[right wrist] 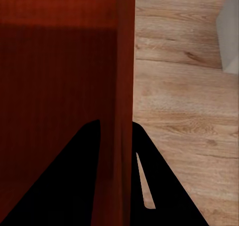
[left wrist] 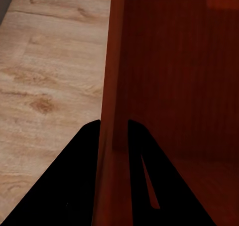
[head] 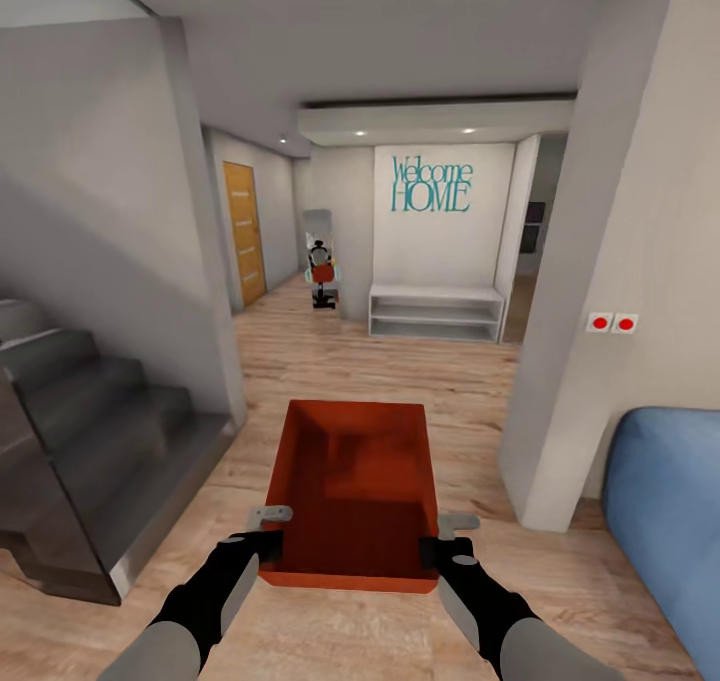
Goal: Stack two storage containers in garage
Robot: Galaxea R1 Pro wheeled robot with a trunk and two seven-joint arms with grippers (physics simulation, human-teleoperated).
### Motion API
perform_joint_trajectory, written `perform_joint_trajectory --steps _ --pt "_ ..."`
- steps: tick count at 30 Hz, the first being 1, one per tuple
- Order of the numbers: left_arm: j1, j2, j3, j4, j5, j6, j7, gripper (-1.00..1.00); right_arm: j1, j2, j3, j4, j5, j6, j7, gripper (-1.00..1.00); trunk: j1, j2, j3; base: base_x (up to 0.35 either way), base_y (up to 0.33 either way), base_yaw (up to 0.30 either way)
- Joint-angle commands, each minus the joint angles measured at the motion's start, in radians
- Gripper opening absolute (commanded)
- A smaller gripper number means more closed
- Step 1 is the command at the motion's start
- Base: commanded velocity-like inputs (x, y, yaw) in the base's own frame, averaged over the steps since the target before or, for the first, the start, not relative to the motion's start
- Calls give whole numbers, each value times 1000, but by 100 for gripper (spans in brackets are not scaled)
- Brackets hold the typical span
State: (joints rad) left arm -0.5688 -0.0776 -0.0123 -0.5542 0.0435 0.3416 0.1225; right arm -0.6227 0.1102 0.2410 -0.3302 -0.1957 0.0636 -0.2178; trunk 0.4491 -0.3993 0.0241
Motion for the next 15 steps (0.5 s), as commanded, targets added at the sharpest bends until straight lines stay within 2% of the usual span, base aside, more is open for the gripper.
perform_joint_trajectory --steps 1,15 --pt "0 1 17 -3 -19 8 42 -100 0 -7 -8 -3 4 5 -18 -100 1 -1 0 323 0 0" --pt "0 1 17 -4 -19 8 42 -100 0 -8 -8 -3 4 5 -18 -100 1 -1 0 323 0 0"
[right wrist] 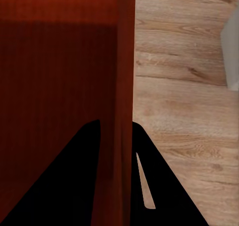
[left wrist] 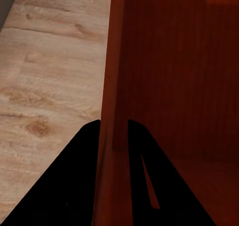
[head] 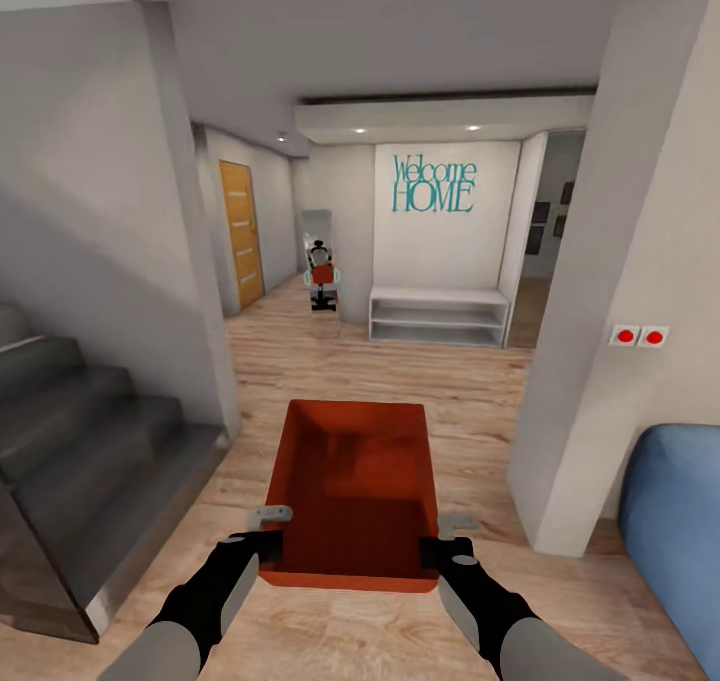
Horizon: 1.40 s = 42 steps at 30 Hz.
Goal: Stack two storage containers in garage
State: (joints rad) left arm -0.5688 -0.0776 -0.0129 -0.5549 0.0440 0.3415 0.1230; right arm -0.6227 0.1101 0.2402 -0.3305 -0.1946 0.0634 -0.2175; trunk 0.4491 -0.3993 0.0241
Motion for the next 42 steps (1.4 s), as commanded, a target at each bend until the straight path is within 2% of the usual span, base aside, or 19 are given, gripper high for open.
perform_joint_trajectory --steps 1,42 --pt "0 1 17 -3 -19 8 41 -100 0 -7 -7 -2 3 6 -19 -100 1 -1 0 323 0 0" --pt "0 7 17 -4 -19 8 42 -100 0 -8 -7 -2 3 7 -19 -100 1 -1 0 323 0 0"
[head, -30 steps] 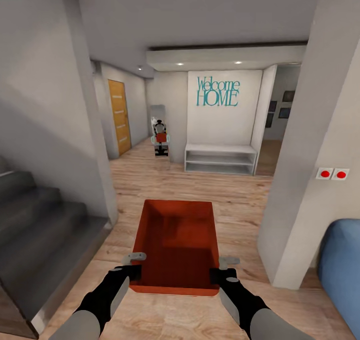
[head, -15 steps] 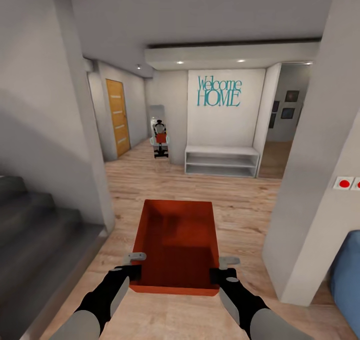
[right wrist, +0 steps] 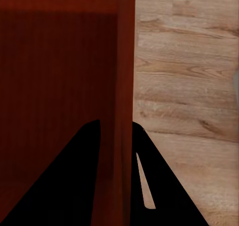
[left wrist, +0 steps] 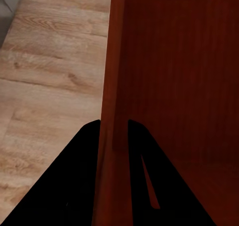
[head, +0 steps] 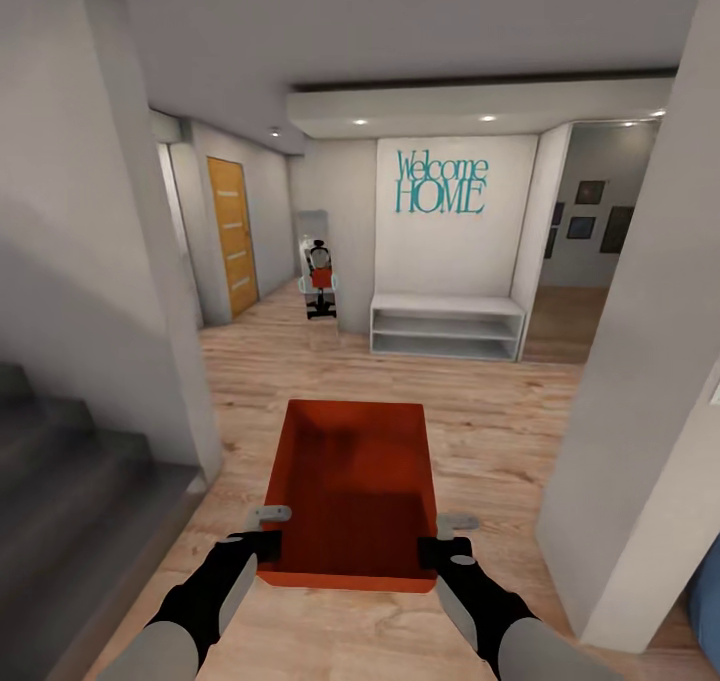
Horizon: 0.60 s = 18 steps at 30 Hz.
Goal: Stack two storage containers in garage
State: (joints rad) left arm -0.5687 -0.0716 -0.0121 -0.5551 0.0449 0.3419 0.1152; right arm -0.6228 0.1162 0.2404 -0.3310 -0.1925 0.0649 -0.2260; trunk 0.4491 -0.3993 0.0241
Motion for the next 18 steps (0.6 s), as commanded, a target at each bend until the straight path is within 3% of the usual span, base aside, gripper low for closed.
perform_joint_trajectory --steps 1,18 --pt "0 1 17 -3 -20 8 50 -100 0 -14 -7 -2 1 6 -10 -100 1 -1 0 323 0 0" --pt "0 1 17 -3 -19 8 50 -100 0 -15 -7 -2 1 4 -10 -100 1 -1 0 323 0 0"
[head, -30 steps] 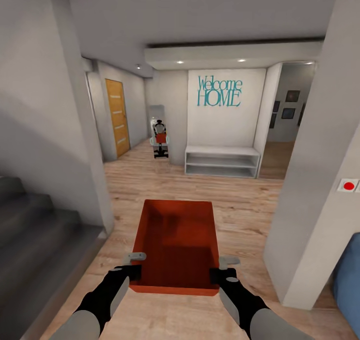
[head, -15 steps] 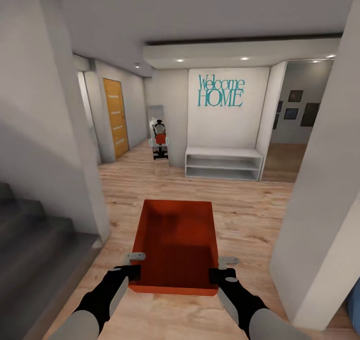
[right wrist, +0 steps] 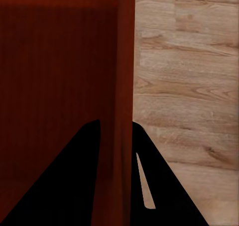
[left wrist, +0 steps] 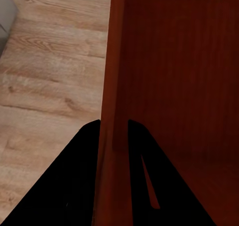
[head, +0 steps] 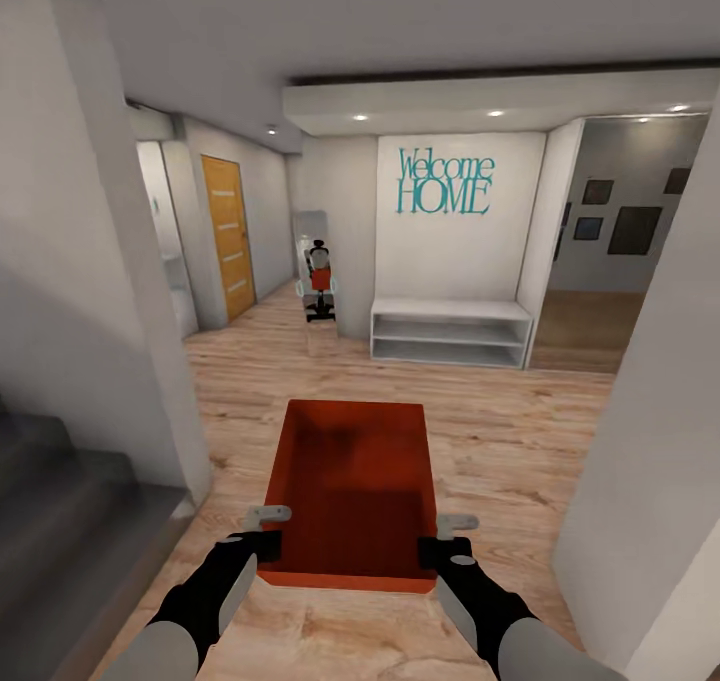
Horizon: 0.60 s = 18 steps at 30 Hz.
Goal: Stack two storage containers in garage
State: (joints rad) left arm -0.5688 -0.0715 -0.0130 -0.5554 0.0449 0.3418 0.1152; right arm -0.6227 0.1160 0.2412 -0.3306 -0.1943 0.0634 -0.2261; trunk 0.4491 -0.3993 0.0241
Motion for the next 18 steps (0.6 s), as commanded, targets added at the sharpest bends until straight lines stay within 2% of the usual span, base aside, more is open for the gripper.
perform_joint_trajectory --steps 1,18 --pt "0 1 18 -3 -19 8 50 -100 0 -15 -8 -2 3 6 -10 -100 1 -1 0 323 0 0" --pt "0 1 18 -3 -19 8 50 -100 0 -14 -10 -4 3 5 -8 -100 1 -1 0 323 0 1"
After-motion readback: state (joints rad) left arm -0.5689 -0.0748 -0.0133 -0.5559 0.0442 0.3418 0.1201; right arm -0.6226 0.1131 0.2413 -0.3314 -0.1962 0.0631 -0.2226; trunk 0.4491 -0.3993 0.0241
